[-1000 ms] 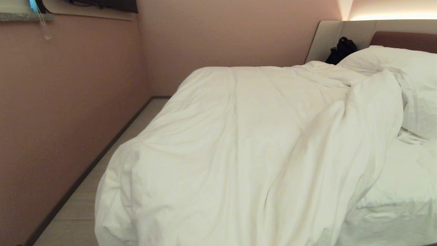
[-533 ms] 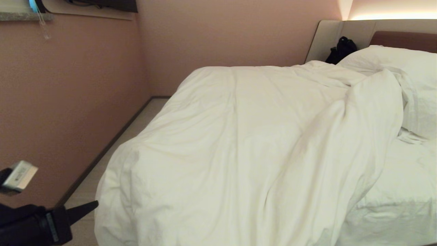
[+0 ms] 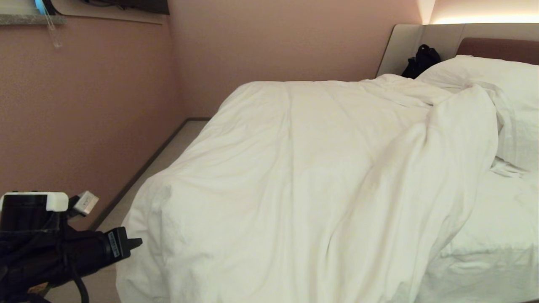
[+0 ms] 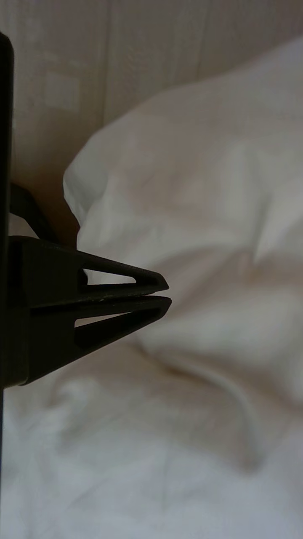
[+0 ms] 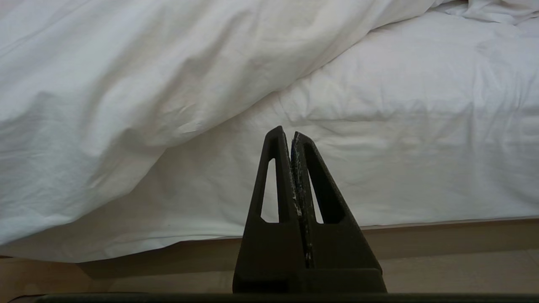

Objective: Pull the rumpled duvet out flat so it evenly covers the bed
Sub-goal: Flatten the corners of the folded blanket

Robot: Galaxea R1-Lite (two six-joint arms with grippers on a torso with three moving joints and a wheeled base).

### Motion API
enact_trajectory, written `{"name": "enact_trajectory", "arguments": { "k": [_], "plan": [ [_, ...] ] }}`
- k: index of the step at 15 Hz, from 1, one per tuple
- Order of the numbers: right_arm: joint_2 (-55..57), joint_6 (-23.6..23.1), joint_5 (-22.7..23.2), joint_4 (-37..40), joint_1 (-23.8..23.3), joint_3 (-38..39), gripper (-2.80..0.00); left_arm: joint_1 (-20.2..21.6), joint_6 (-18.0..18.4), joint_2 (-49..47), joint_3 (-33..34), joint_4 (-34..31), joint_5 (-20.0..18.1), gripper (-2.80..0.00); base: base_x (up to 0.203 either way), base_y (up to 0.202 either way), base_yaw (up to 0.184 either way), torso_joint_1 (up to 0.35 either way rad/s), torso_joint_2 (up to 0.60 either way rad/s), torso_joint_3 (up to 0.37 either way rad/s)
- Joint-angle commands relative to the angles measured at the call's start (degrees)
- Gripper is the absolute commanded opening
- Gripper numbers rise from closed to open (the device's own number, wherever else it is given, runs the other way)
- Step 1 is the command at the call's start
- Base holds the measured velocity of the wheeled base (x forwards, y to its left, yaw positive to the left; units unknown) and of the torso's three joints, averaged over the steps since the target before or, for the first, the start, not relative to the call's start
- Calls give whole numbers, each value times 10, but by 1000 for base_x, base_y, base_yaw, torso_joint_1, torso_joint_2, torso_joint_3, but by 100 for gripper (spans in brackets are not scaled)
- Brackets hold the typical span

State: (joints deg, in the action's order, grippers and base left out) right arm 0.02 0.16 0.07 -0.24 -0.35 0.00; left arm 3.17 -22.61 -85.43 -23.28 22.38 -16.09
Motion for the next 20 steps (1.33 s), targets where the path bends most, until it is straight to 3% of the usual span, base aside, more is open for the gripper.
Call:
{"name": "enact_trajectory", "arguments": {
  "k": [1,2,3,4,11,13,16,20],
  "plan": [
    [0,0,0,0,0,0,-280,4,-10,-31,-3,1,24,-280,0,0,0,0,0,0],
    [0,0,0,0,0,0,-280,5,-13,-41,-3,1,33,-280,0,0,0,0,0,0],
    [0,0,0,0,0,0,-280,5,-15,-49,-1,1,38,-83,0,0,0,0,0,0],
    [0,0,0,0,0,0,-280,7,-17,-50,0,1,39,0,0,0,0,0,0,0],
    [0,0,0,0,0,0,-280,27,-61,-75,12,9,40,0,0,0,0,0,0,0],
    [0,0,0,0,0,0,-280,38,-68,-113,9,46,42,0,0,0,0,0,0,0],
    [0,0,0,0,0,0,-280,33,-69,-165,27,156,44,0,0,0,0,0,0,0],
    [0,0,0,0,0,0,-280,2,-70,-209,30,188,45,0,0,0,0,0,0,0]
  ]
}}
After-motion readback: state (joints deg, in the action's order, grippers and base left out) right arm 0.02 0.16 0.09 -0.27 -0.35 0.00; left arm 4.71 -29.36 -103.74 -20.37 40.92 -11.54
